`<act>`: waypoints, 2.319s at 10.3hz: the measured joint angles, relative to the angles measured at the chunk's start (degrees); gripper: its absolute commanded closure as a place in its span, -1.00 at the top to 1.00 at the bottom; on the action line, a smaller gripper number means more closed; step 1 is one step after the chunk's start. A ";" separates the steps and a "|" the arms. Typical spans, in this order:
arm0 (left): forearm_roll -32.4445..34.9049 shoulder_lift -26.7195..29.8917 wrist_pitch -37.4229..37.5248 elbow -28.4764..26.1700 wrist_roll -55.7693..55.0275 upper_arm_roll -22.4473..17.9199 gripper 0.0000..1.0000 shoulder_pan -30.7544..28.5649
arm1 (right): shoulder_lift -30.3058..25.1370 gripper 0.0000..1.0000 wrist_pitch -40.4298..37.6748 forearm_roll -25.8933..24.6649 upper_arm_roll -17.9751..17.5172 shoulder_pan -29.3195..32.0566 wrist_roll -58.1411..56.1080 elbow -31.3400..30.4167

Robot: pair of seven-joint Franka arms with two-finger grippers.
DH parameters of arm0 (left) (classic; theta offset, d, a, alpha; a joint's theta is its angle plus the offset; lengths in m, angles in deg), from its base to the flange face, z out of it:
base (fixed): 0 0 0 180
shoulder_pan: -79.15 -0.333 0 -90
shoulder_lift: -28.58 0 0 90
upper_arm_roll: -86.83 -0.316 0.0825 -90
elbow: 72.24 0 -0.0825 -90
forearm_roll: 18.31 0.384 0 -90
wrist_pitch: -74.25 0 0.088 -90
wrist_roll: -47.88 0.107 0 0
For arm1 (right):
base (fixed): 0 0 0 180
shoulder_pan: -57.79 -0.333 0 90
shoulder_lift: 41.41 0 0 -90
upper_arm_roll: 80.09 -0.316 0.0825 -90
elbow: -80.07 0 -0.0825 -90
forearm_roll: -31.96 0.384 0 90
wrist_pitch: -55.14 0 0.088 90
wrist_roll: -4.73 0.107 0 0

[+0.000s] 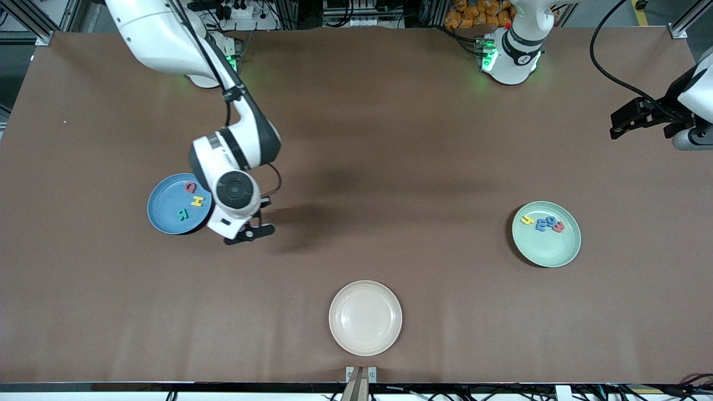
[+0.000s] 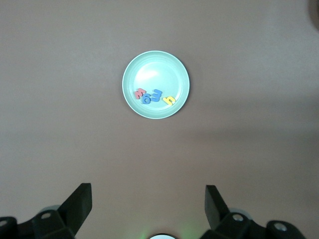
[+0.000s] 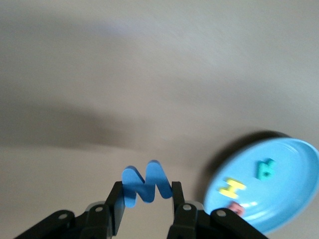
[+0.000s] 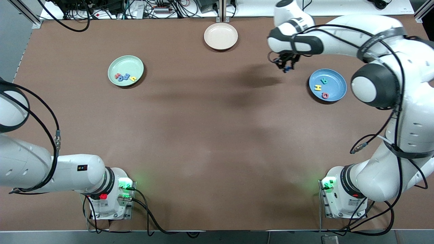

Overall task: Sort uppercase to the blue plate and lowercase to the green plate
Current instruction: 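Carry the blue W to the blue plate with the right gripper, then release the W on the blue plate and withdraw the right gripper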

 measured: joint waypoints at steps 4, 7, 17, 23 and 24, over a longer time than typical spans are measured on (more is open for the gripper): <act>1.07 -0.01 0.00 0.01 0.07 0.11 1.00 -0.03 | -5.83 -0.30 7.72 0.06 10.20 0.27 -12.35 -14.39; 1.34 -0.11 0.05 -0.03 2.77 -0.28 1.00 -1.10 | -7.11 -0.26 14.15 0.19 16.62 0.39 -21.72 -22.44; 1.40 -0.22 0.22 -0.28 5.40 0.14 1.00 -3.04 | -9.08 0.96 15.80 8.25 22.74 0.53 -33.58 -27.65; 1.43 -0.22 0.23 -0.29 6.07 -0.04 1.00 -4.56 | -12.88 0.88 -20.44 11.25 21.73 7.86 -22.15 -2.80; 1.43 -0.23 0.23 -0.30 6.28 -0.05 1.00 -4.76 | -13.62 0.88 -26.75 11.27 18.25 11.38 -17.83 2.88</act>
